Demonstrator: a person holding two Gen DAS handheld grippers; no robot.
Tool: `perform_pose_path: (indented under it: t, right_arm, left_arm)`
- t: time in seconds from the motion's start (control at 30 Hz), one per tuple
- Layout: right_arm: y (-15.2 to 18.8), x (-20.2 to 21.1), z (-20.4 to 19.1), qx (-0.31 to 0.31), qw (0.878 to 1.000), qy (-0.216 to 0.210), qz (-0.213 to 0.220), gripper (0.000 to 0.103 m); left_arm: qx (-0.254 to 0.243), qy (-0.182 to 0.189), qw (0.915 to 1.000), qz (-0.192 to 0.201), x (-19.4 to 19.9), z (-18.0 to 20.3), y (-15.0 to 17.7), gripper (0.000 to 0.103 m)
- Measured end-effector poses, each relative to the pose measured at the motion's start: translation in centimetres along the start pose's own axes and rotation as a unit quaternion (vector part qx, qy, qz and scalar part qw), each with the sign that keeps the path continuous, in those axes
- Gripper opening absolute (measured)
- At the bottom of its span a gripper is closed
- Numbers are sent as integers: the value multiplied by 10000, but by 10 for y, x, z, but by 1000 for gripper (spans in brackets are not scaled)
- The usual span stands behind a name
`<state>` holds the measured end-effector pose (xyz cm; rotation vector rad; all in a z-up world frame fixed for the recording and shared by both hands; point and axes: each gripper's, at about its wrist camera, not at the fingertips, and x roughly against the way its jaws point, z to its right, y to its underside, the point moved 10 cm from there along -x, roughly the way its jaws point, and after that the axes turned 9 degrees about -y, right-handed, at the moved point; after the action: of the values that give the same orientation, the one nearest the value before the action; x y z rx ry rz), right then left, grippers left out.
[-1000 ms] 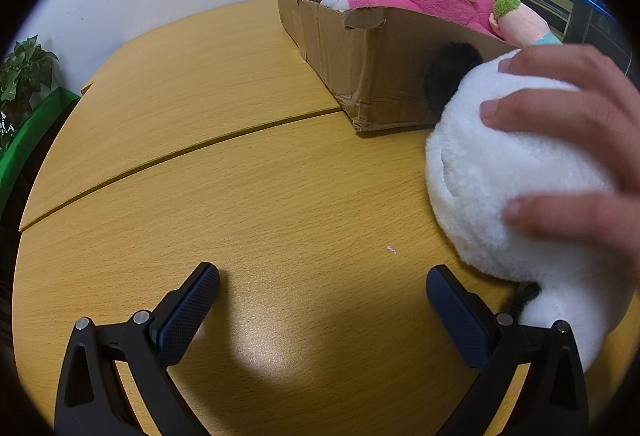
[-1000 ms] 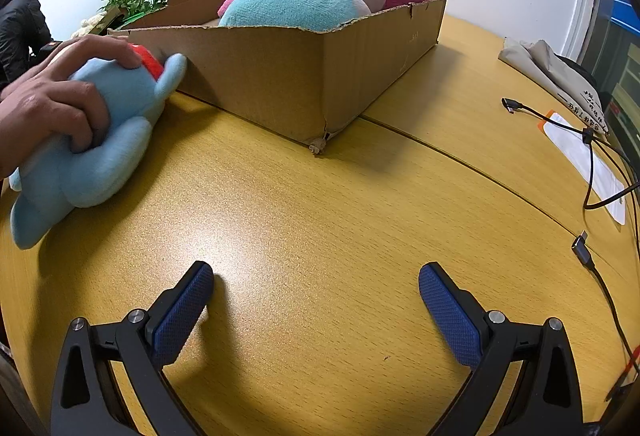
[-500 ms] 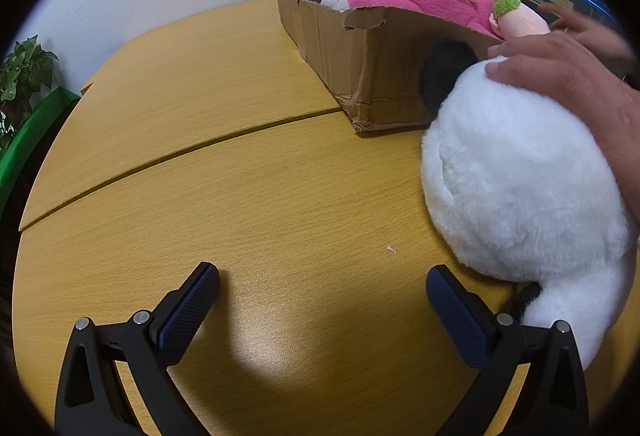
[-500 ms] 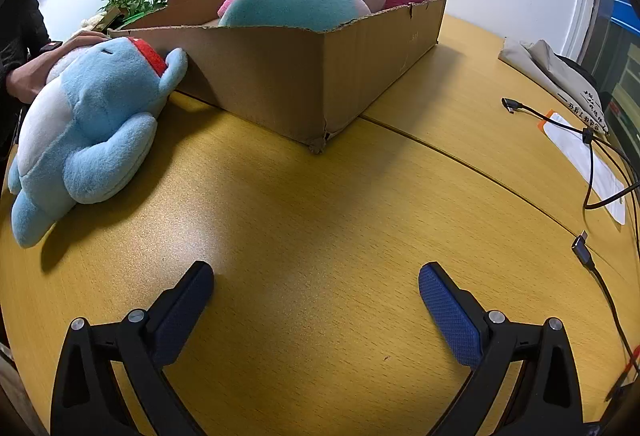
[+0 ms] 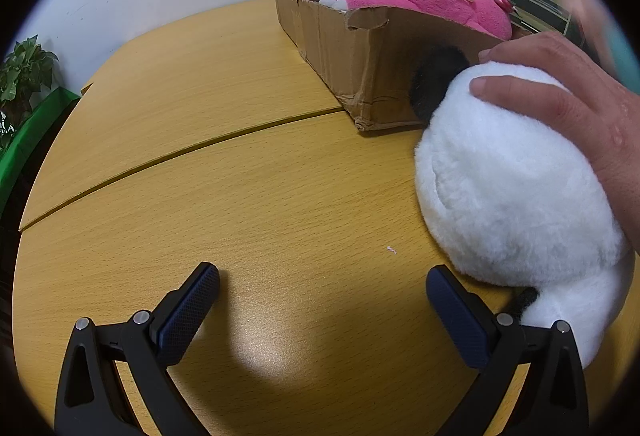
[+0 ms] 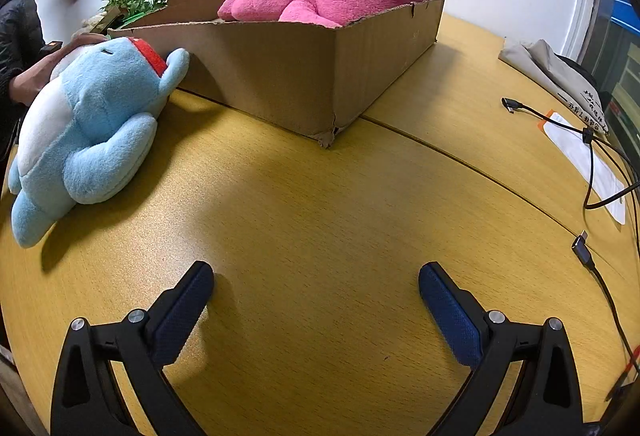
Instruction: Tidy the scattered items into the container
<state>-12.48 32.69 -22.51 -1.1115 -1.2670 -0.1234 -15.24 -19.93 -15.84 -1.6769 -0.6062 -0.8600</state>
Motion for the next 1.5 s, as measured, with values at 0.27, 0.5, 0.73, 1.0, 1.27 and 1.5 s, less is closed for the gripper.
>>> perform_pose_path:
  t: [0.27, 0.5, 0.73, 1.0, 1.27, 1.5]
  right_arm:
    - [0, 0, 0, -3, 10000, 1, 0, 103]
    - [0, 0, 0, -3, 10000, 2, 0, 103]
    - [1, 1, 0, -3, 10000, 3, 1, 103]
    - [1, 1, -1, -1, 10000, 6, 0, 103]
    - [2, 1, -1, -2, 10000, 6, 1, 103]
    - [1, 1, -1, -3, 10000, 6, 1, 103]
  left_arm:
    - [-6, 4, 10000, 1, 0, 0, 2, 103]
    - [-7, 5, 10000, 2, 0, 1, 0, 103]
    - [-11, 7, 10000, 3, 0, 1, 2, 103]
    - [-13, 7, 10000, 3, -1, 1, 2, 103]
    - [-15, 8, 10000, 4, -1, 1, 2, 103]
    - [-17, 9, 10000, 4, -1, 1, 2, 103]
